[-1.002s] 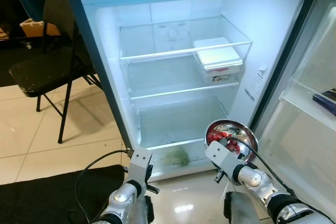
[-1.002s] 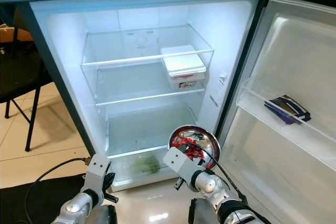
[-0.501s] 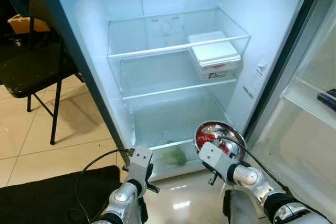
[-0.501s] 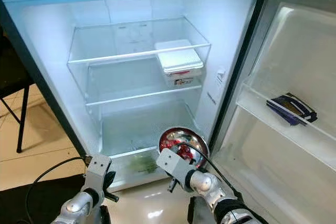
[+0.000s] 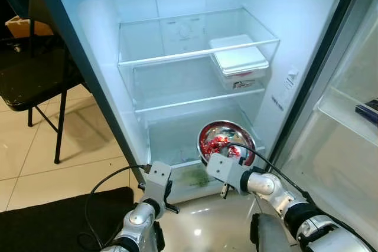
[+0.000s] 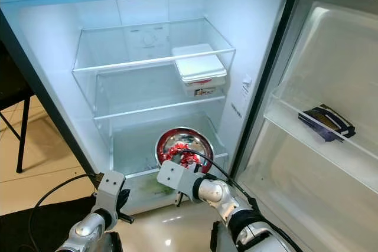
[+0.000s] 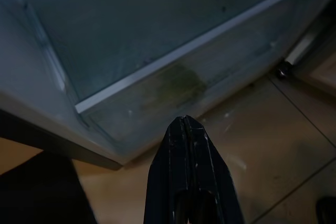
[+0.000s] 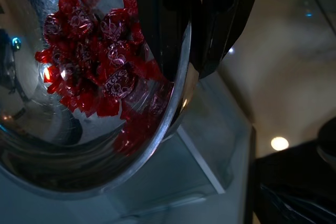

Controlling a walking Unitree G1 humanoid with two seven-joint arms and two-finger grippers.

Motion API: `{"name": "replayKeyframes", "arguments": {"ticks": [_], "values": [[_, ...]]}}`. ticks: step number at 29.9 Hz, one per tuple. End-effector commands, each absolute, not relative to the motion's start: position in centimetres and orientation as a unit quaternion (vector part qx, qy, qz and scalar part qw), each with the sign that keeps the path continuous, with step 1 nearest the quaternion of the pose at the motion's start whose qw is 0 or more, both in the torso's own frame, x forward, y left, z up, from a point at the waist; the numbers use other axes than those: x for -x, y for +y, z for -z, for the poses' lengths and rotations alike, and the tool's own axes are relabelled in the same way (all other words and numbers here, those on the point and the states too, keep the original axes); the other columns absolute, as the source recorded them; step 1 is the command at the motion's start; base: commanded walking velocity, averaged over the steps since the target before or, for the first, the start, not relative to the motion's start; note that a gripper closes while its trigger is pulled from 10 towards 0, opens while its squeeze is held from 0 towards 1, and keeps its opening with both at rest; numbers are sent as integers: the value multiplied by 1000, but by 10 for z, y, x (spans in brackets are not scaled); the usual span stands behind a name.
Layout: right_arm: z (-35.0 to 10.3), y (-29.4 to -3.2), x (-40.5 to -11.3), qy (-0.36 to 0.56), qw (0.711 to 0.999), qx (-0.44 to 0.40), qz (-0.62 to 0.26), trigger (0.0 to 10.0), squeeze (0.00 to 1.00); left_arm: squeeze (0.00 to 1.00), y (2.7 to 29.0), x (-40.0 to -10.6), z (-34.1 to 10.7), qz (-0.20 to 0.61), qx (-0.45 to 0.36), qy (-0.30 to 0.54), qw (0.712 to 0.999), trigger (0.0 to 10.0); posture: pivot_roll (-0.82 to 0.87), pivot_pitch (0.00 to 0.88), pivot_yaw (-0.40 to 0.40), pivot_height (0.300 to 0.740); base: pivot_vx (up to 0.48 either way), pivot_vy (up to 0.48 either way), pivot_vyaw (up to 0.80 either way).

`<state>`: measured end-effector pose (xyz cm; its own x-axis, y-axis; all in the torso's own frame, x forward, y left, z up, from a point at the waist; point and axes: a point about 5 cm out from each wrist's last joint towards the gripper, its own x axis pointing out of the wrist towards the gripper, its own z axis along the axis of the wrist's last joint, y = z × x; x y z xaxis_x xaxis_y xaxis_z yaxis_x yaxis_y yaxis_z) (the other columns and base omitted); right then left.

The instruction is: Restocking fridge

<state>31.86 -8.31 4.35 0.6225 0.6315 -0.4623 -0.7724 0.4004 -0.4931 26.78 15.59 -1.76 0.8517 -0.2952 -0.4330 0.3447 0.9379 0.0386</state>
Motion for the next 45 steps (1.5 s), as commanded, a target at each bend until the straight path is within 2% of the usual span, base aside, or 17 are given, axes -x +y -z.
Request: {"name": "replayKeyframes", "arguments": {"ticks": [1, 15, 24, 33, 37, 45], "values": [[-49, -82, -325, 96, 826, 372, -413, 10000, 0, 0, 162, -277, 6, 157, -51, 178, 970, 10000, -2, 0, -28, 395, 0, 0, 0], [-64, -97, -345, 113, 833, 405, -359, 10000, 0, 0, 186, -282, -17, 155, -58, 95, 982, 10000, 57, 4, -43, 395, 0, 0, 0], [-73, -101, -354, 116, 834, 417, -341, 10000, 0, 0, 196, -282, -36, 161, -64, 32, 984, 10000, 103, 118, -54, 395, 0, 0, 0], [-75, -104, -356, 121, 842, 411, -328, 10000, 0, 0, 199, -277, -48, 169, -66, 1, 983, 10000, 122, 150, -47, 395, 0, 0, 0], [-79, -106, -360, 120, 844, 414, -320, 10000, 0, 0, 199, -275, -60, 178, -68, -18, 982, 10000, 132, 224, -45, 395, 0, 0, 0], [-99, -105, -372, 101, 849, 418, -307, 10000, 0, 0, 192, -263, -74, 201, -69, -30, 977, 10000, 144, 304, -48, 395, 0, 0, 0]]}}
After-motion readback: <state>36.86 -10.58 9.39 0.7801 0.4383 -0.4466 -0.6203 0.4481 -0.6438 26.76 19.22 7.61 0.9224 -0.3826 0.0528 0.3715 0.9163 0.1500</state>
